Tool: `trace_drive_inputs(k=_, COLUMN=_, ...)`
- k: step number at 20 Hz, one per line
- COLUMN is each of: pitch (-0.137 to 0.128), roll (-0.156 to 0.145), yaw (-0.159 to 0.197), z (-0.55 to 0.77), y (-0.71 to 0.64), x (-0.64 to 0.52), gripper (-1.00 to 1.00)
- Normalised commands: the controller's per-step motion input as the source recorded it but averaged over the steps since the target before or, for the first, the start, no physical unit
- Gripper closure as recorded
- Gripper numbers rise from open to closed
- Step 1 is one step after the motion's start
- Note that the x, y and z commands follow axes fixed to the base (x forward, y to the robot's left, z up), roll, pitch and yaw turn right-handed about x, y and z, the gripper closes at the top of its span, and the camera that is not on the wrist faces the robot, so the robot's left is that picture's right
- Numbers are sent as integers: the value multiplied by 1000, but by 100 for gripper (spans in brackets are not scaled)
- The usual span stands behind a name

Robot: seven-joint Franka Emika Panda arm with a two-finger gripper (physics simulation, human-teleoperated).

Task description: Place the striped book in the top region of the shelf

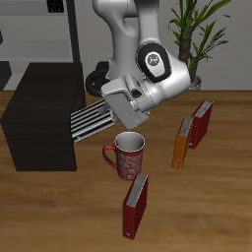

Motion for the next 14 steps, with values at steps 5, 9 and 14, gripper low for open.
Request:
trace_drive_inputs(k=5, pitch=11, roll=-25, yaw=7, z=-78, y=-164, x=31, gripper=100)
trace_drive_inputs(k=9, pitch=18, roll=-27, yaw=1, z=-64, y=-162, x=-27, gripper=100)
trace_drive_inputs(k=14, pitch=4, roll=-22, yaw=7, z=-20, y=-148, x=-4, gripper=100)
